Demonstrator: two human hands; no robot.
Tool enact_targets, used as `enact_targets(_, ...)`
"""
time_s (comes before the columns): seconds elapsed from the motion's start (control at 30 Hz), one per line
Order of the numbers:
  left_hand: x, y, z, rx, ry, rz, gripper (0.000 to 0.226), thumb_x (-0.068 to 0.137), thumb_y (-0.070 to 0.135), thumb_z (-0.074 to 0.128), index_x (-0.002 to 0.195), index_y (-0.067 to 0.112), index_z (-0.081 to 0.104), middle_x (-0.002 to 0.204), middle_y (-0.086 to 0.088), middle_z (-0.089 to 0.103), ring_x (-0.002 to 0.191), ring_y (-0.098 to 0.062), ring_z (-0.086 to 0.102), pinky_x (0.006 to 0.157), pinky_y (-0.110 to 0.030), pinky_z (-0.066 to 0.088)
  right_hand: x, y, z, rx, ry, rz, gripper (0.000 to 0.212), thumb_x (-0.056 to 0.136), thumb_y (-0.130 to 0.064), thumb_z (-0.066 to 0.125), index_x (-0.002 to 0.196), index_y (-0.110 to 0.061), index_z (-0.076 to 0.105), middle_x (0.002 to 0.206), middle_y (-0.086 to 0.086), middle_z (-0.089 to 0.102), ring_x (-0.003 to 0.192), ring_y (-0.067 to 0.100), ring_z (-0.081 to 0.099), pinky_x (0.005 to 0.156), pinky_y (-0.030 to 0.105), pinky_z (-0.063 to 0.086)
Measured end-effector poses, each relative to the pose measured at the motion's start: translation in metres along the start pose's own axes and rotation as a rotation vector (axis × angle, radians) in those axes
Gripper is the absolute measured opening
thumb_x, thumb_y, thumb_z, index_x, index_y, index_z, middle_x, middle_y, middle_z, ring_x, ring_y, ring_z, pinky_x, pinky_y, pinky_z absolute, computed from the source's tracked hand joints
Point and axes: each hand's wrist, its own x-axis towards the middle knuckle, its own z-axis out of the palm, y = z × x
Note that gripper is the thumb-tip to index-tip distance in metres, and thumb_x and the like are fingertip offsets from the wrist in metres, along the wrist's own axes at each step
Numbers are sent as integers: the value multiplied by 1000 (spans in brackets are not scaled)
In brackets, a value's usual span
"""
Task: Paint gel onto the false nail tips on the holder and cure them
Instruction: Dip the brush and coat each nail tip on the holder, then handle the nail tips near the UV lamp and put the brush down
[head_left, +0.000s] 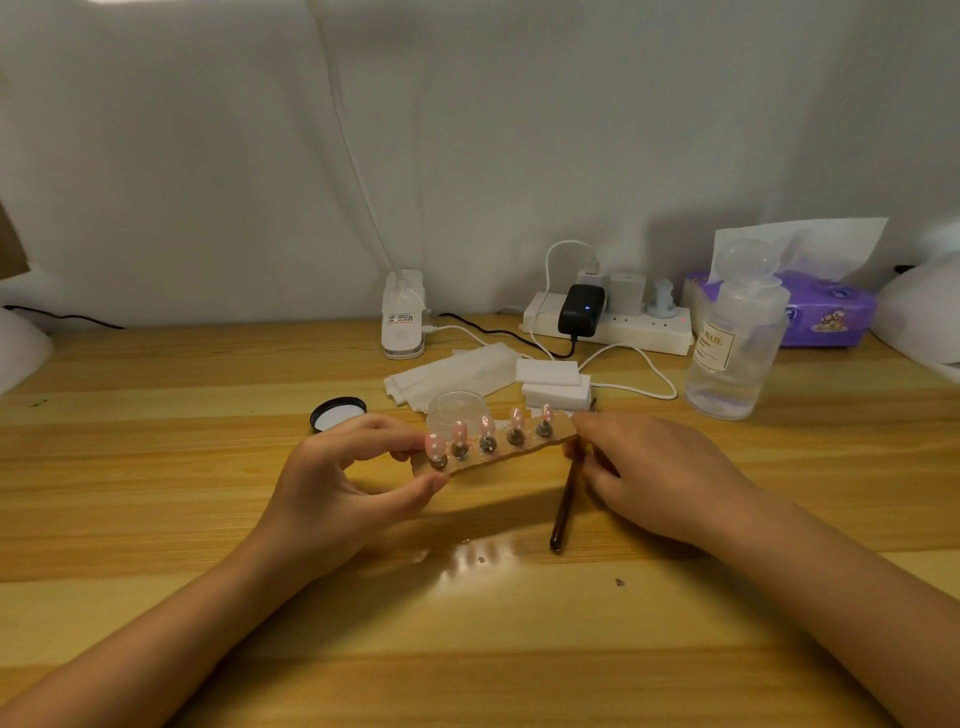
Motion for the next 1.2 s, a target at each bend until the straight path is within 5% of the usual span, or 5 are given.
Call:
enact_targets(0.23,5,10,-4,5,16,7,32,64,35,78,92,25,67,91,11,67,81,-7,60,74,-13,47,0,4,-8,40,-73,33,33,93,-28,48,125,-36,46,85,-22,46,73,1,42,55,15,32)
enact_targets(0.53,21,34,9,-51,-114,-15,33,60,42,68,89,28,68,86,12,69,80,-8,61,71,-25,50,-17,31,-85,117,-303,216,17,95,-27,47,107,-32,58,74,-14,54,65,-1,52,54,12,35)
enact_targets(0.9,64,113,133,-64,-261,3,18,60,43,69,77,46,64,83,29,64,75,3,57,56,-14,45,-104,100,-191,246,406,292,14,76,-42,51,76,-34,62,53,-15,64,39,5,54,44,33,48)
enact_targets(1.07,76,130,194,-241,-216,-112,18,66,31,75,77,43,66,74,23,65,61,8,52,51,-8,37,-112,173,-190,227,-14,909,23,92,-20,54,81,-2,63,45,4,61,35,10,51,42,22,43)
enact_targets(1.2,88,131,229,-315,-170,-125,32,68,23,78,62,50,63,66,28,62,60,9,51,52,-7,36,-108,224,-160,142,-138,1047,21,95,-17,48,85,0,57,62,9,58,45,15,48,48,25,39)
